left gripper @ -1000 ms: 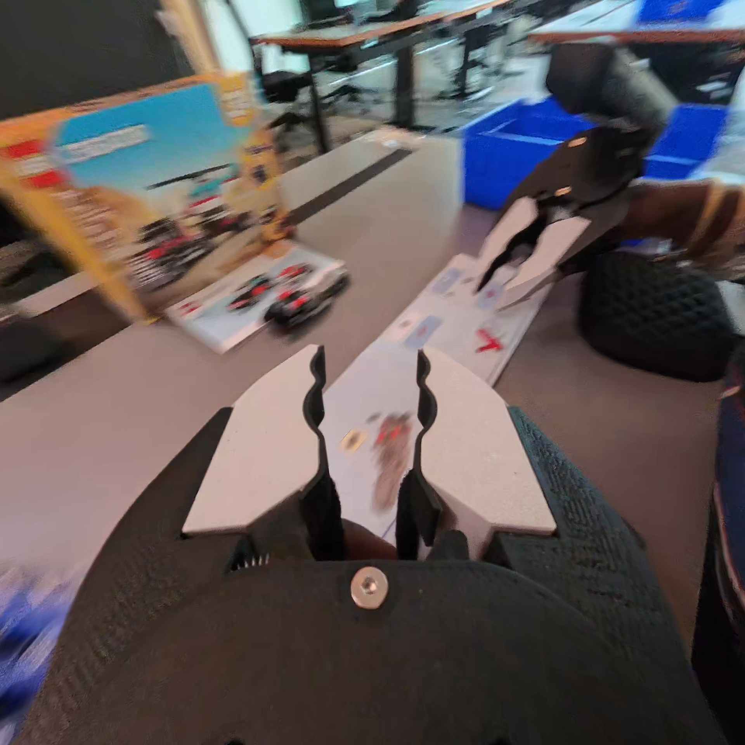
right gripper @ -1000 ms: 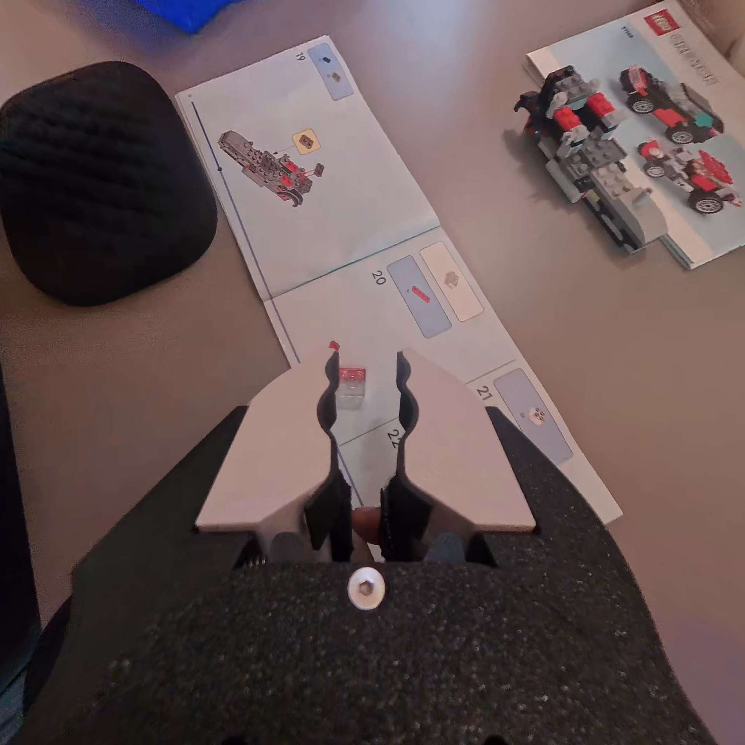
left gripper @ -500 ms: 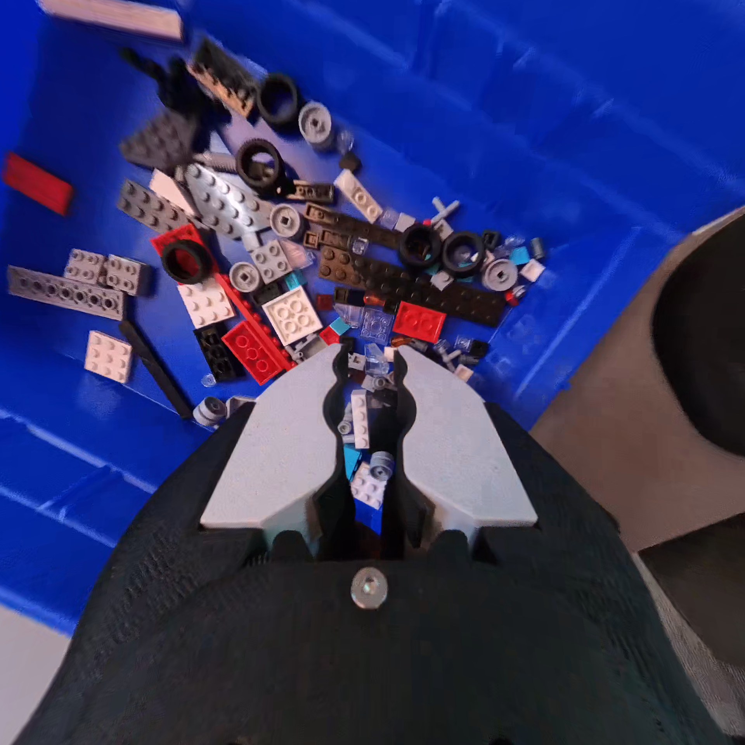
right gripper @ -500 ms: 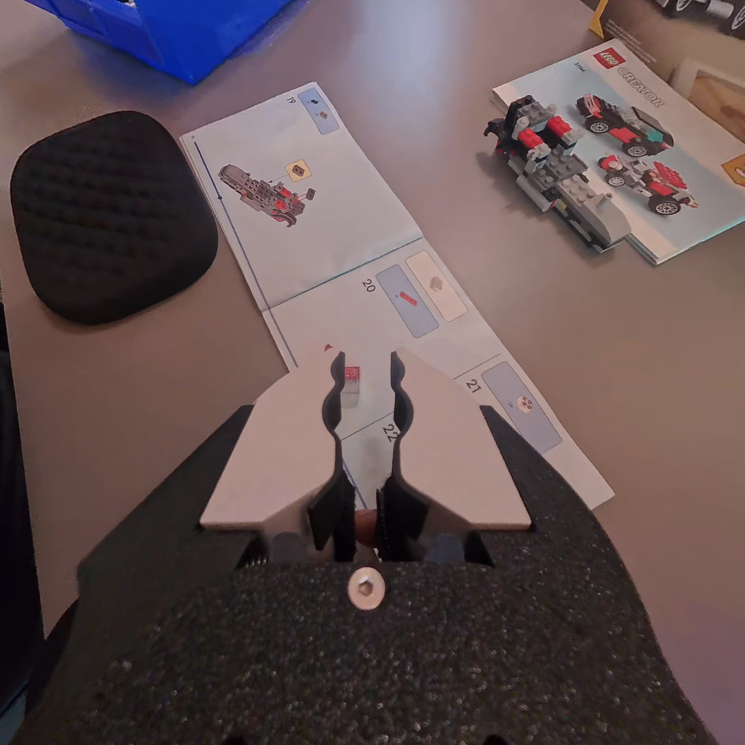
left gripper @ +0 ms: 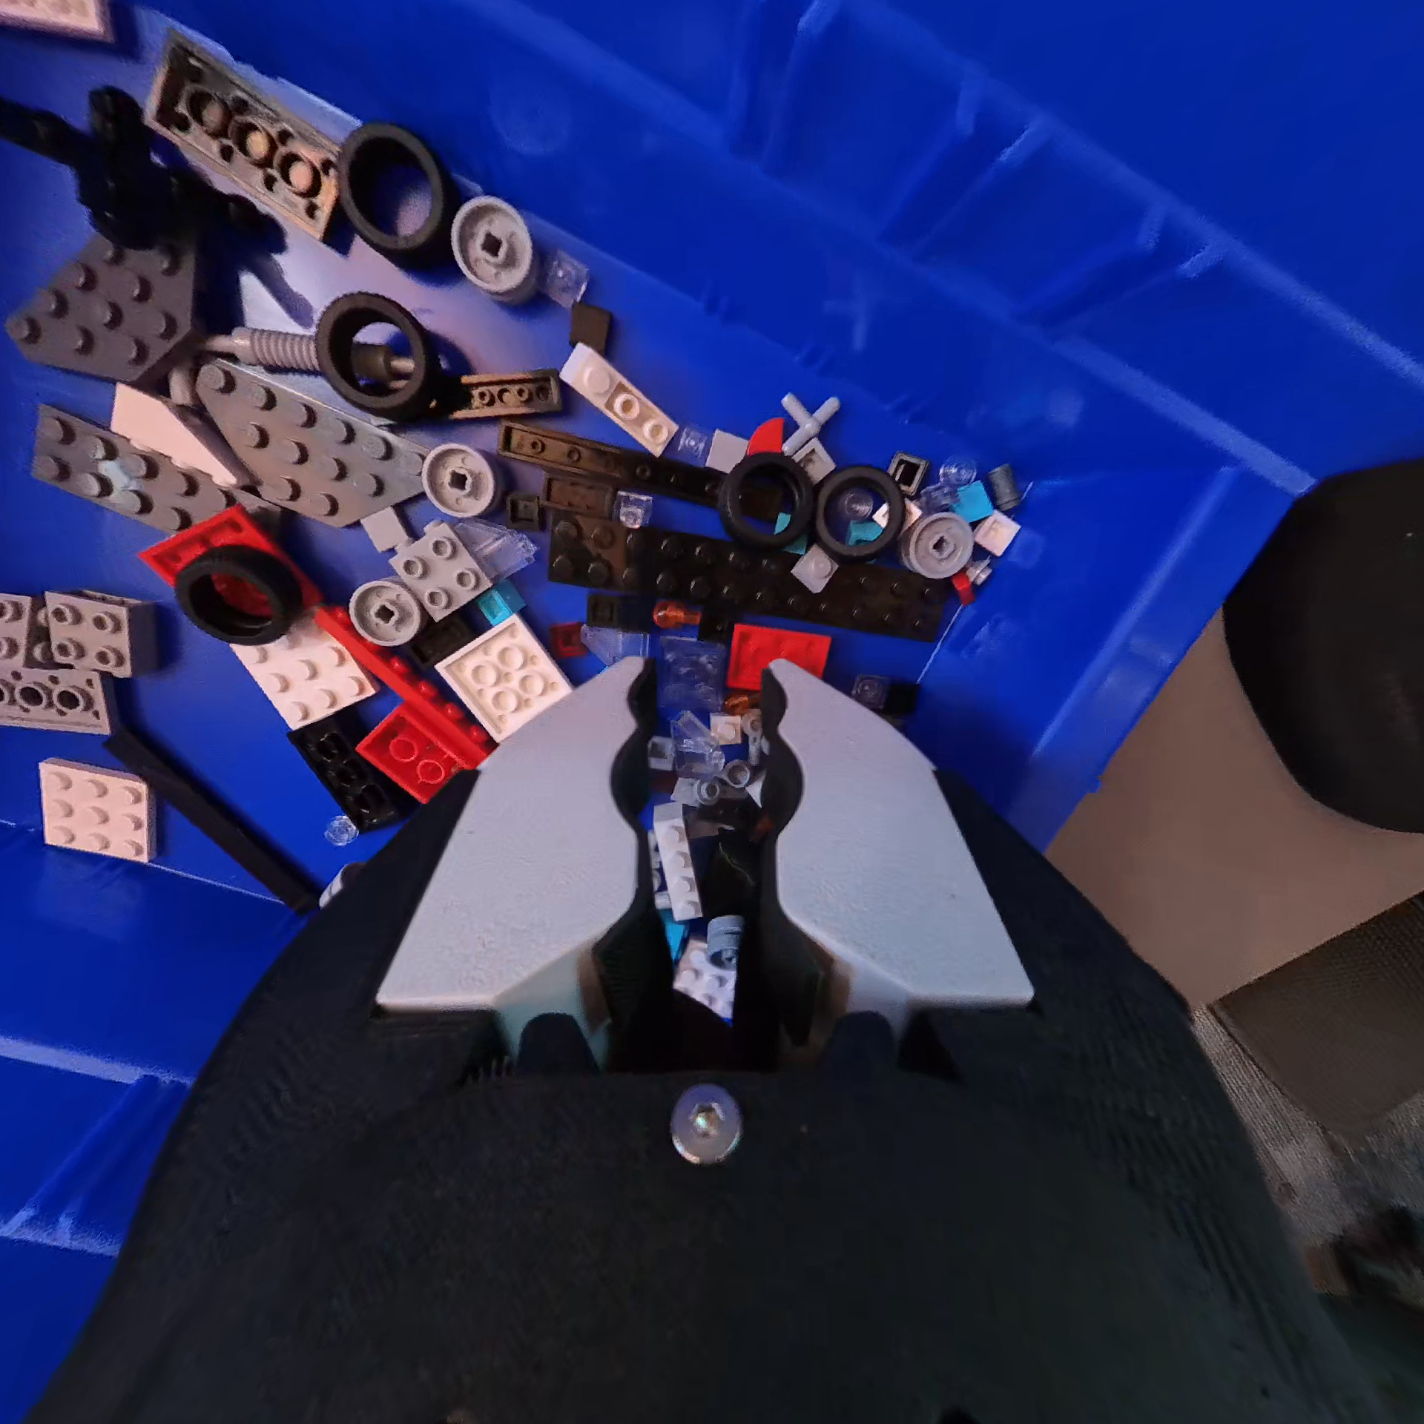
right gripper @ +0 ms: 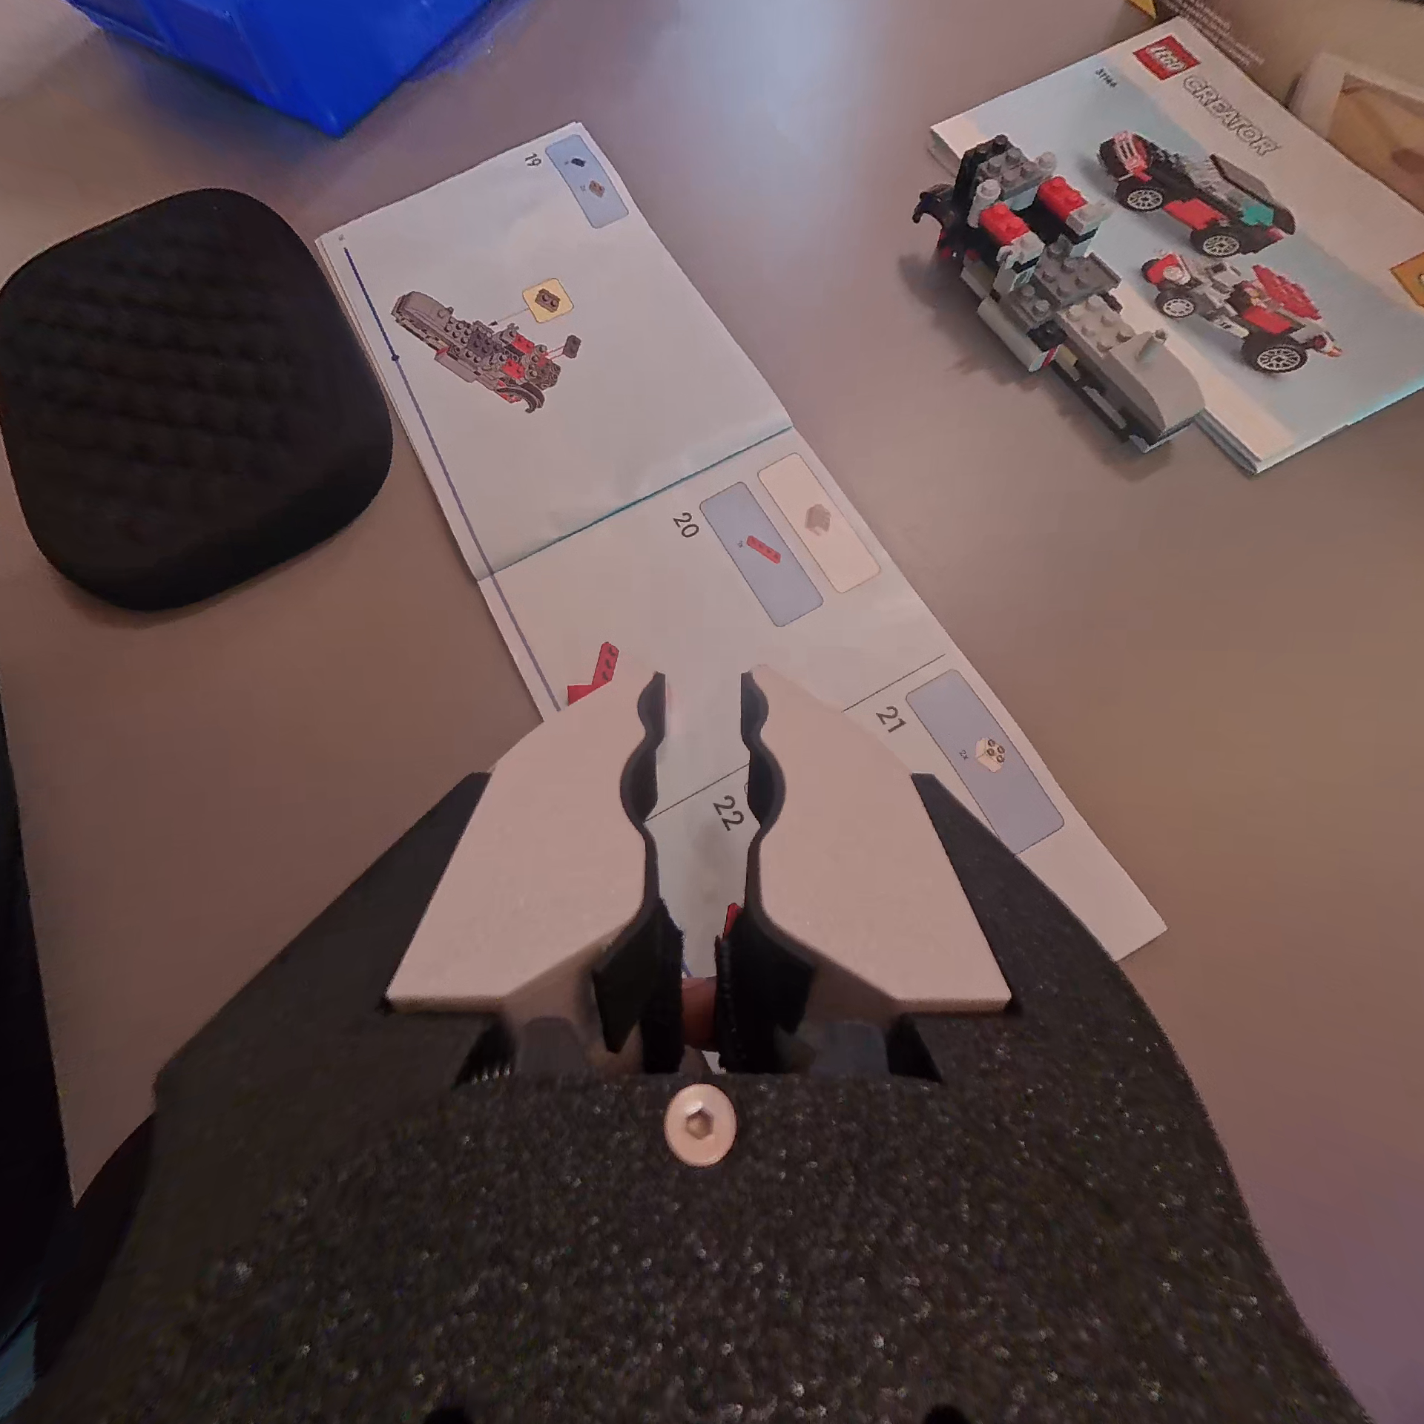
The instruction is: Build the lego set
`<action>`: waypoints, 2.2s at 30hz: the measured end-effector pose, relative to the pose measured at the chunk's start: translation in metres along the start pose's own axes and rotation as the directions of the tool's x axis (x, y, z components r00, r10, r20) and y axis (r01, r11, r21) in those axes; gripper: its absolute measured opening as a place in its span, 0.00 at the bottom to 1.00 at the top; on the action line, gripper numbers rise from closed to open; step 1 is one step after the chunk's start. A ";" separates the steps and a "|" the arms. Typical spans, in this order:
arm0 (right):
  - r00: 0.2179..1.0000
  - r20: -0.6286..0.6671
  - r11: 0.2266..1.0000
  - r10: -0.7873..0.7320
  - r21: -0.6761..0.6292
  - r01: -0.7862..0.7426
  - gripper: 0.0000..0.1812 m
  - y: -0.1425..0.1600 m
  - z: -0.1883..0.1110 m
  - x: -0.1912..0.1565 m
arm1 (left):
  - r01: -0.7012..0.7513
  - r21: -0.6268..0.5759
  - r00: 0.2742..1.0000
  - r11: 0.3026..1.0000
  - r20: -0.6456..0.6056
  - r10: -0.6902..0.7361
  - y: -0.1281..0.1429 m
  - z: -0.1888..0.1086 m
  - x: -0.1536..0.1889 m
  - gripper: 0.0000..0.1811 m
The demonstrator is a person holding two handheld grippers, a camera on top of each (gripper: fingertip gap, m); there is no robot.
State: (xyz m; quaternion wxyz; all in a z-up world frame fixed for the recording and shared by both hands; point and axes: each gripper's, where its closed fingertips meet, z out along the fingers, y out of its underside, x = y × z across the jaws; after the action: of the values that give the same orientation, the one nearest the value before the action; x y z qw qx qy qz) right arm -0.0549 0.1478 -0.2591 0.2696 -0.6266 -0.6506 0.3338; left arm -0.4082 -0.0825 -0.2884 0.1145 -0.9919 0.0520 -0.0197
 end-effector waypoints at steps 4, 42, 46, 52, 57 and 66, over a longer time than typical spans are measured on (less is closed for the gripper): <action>1.000 -0.013 1.000 -0.024 -0.011 0.024 0.10 -0.001 -0.001 0.000 | 0.010 -0.048 1.000 0.999 -0.014 -0.011 0.004 0.006 0.000 0.09; 0.392 -0.541 0.362 -0.744 0.166 0.917 0.10 -0.167 -0.004 -0.101 | 0.438 0.774 0.697 0.457 -0.614 0.371 -0.197 -0.115 0.261 0.09; 0.804 -0.337 0.530 -0.489 0.617 0.581 0.09 -0.175 -0.032 -0.099 | 0.380 0.879 0.731 0.290 -0.477 0.488 -0.197 -0.139 0.264 0.13; 0.777 0.606 0.460 -0.168 0.746 -0.482 0.09 -0.177 -0.071 -0.096 | -0.032 0.991 0.870 -0.130 0.091 0.485 -0.200 -0.148 0.279 0.17; 0.787 0.578 0.451 -0.216 0.773 -0.445 0.09 -0.171 -0.071 -0.103 | 0.196 0.981 0.779 0.014 -0.164 0.605 -0.212 -0.150 0.301 0.15; 0.798 0.563 0.463 -0.212 0.777 -0.425 0.09 -0.166 -0.068 -0.102 | 0.279 0.958 0.714 0.065 -0.252 0.653 -0.211 -0.151 0.306 0.09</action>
State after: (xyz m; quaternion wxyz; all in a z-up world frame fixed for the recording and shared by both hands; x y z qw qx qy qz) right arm -0.1011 0.0541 -0.0814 0.3125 -0.3008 -0.3890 0.8127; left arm -0.0911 0.0547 -0.0852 0.7205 -0.5449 0.2049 -0.3767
